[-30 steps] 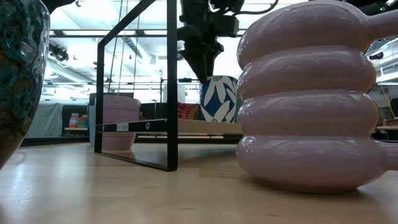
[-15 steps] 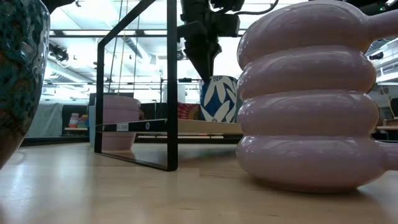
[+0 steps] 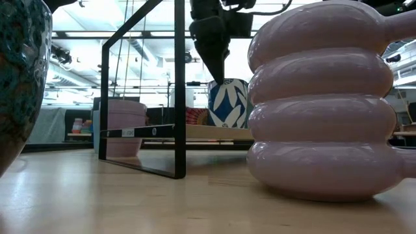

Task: Place coffee mugs
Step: Put the blue mug on the shelf, then put the light blue mug on the shelf

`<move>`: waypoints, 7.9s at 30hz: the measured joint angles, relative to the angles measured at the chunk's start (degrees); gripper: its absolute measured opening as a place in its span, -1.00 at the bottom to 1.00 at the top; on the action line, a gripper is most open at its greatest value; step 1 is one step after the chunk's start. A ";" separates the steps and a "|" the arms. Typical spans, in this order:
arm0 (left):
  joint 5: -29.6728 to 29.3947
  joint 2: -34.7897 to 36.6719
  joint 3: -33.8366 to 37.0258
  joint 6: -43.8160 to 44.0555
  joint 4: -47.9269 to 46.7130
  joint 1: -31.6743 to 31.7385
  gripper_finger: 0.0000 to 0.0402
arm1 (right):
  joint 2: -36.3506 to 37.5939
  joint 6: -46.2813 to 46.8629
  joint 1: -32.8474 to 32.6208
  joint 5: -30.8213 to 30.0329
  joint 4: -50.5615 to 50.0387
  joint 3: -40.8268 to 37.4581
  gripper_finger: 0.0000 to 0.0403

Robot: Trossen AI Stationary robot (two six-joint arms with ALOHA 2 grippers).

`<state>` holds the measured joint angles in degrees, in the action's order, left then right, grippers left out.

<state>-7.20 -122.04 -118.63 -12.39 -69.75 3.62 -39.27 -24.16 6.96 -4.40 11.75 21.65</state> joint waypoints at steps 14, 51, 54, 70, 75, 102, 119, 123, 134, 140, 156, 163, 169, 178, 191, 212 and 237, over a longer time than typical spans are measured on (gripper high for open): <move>-0.02 0.00 0.00 7.85 1.07 0.23 -0.49 | 0.01 0.03 0.00 0.00 0.00 0.00 -0.16; 2.76 0.02 0.00 18.06 1.68 -1.93 -0.49 | -0.69 11.22 0.70 -0.32 2.86 4.48 -0.16; 2.75 0.02 0.00 17.45 1.79 -2.40 -0.49 | -0.93 12.01 0.70 -0.39 1.76 4.48 -0.16; 1.18 0.04 0.00 15.28 5.18 -1.12 -0.49 | -2.38 4.28 0.68 -0.48 -0.68 1.83 -0.16; 3.65 0.04 0.00 16.21 4.94 -0.96 -0.49 | -2.36 3.14 0.68 -0.48 1.39 1.77 -0.16; 2.36 0.67 -0.02 14.32 4.98 -2.03 0.02 | -2.36 4.68 0.68 1.38 0.14 1.77 -0.16; 1.68 3.91 -2.67 12.53 5.23 -1.97 0.03 | -2.36 4.68 0.57 1.22 0.11 1.75 -0.16; 1.69 4.28 -2.67 12.15 4.11 -1.99 0.03 | -2.36 4.68 0.57 1.22 0.13 1.75 -0.16; -2.34 9.36 -2.44 15.19 -4.69 -2.00 0.03 | -2.36 5.37 0.24 1.97 0.14 1.75 -0.16; -4.80 12.62 2.31 16.62 -4.56 -2.66 0.02 | -2.36 5.61 0.20 2.52 0.17 1.75 -0.16; -9.29 28.02 25.62 38.60 -0.20 -0.24 0.02 | -2.36 6.14 0.20 2.56 0.50 1.73 -0.16; -6.03 27.96 35.71 47.68 -5.30 4.77 0.02 | -2.36 5.67 0.20 2.58 0.16 1.73 -0.16; -4.72 28.04 41.58 44.83 -3.17 10.00 0.02 | -2.36 4.94 0.20 2.58 0.22 1.73 -0.16; -1.94 28.06 42.71 39.90 -1.26 15.32 0.02 | -2.36 4.90 0.18 2.58 -0.65 1.73 -0.16; -1.94 28.09 47.92 37.28 0.21 16.11 0.02 | -2.36 4.61 0.20 2.58 -0.66 1.73 -0.16; -1.92 28.08 49.95 31.12 2.30 17.49 -0.19 | -2.36 5.09 0.20 3.06 -0.31 1.73 -0.16; -1.31 28.05 54.16 29.08 5.65 17.05 -0.89 | -2.38 4.70 0.17 3.10 0.20 1.73 -0.16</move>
<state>-8.51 -93.99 -64.47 16.69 -64.11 20.67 -41.65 -19.46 7.14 -1.30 11.95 23.38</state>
